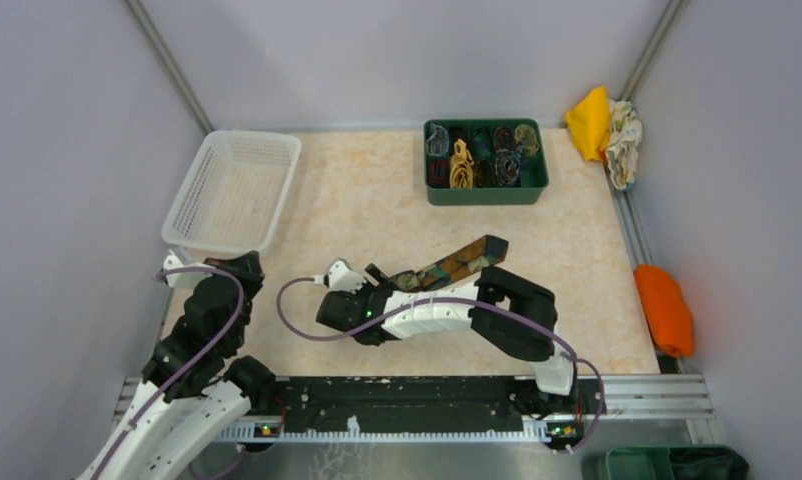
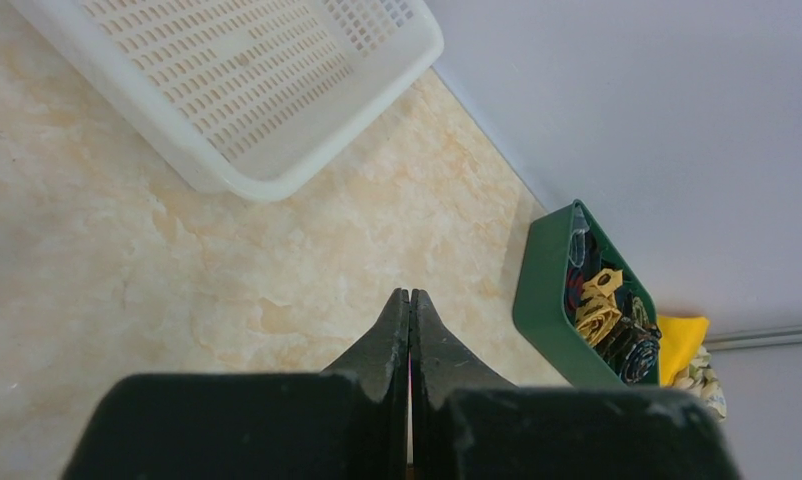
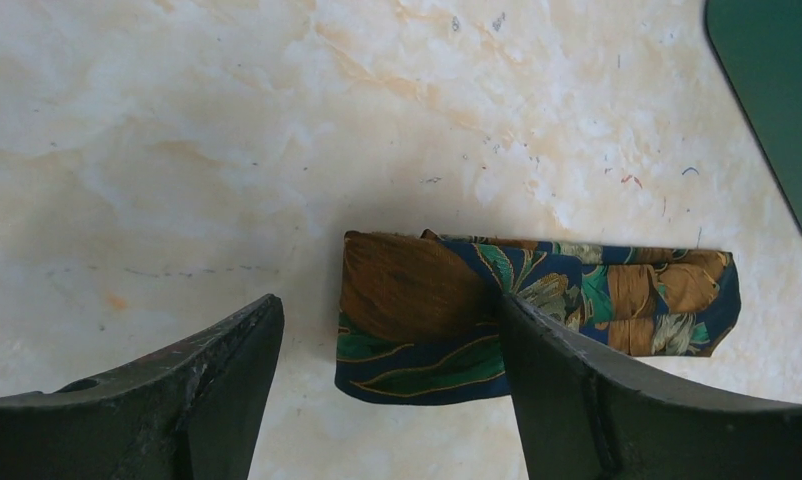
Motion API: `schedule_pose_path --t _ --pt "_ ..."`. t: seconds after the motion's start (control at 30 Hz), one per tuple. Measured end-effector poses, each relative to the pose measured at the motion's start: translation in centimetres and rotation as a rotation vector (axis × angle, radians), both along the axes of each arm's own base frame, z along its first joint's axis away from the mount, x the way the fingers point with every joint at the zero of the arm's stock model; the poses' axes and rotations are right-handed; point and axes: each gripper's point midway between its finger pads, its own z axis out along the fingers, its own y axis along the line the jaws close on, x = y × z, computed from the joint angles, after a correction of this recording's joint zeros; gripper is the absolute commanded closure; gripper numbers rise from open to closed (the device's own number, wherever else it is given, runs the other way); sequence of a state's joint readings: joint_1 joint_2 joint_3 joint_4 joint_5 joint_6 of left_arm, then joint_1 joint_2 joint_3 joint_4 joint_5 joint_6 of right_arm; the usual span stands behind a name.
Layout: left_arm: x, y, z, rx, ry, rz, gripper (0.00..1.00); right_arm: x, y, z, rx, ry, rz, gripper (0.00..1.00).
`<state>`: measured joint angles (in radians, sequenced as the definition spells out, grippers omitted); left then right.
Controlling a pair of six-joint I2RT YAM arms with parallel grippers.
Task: Roll the ties
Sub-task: Roll the tie at the center of the board.
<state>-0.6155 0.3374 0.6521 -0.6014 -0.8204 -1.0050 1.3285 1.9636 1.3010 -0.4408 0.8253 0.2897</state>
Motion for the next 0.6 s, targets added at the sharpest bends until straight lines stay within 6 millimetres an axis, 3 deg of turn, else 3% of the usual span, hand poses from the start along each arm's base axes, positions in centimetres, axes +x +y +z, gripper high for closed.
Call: schedule_pose_path --t 0.23,0.4,0.6 --pt "0.1 -0.1 -0.1 0.017 0.003 -0.003 1.0 1.7 -1.9 -1.3 -0.008 0.02 -0.076 0.24" --pt "0.3 -0.2 -0.2 0.03 0.009 -0.006 1.0 3.0 -3.3 -1.7 0.007 0.019 -0.144 0.37" --pt "0.7 -0.5 0.0 0.032 0.002 -0.012 1.0 3.5 -4.2 -1.9 0.018 0.011 -0.191 0.45"
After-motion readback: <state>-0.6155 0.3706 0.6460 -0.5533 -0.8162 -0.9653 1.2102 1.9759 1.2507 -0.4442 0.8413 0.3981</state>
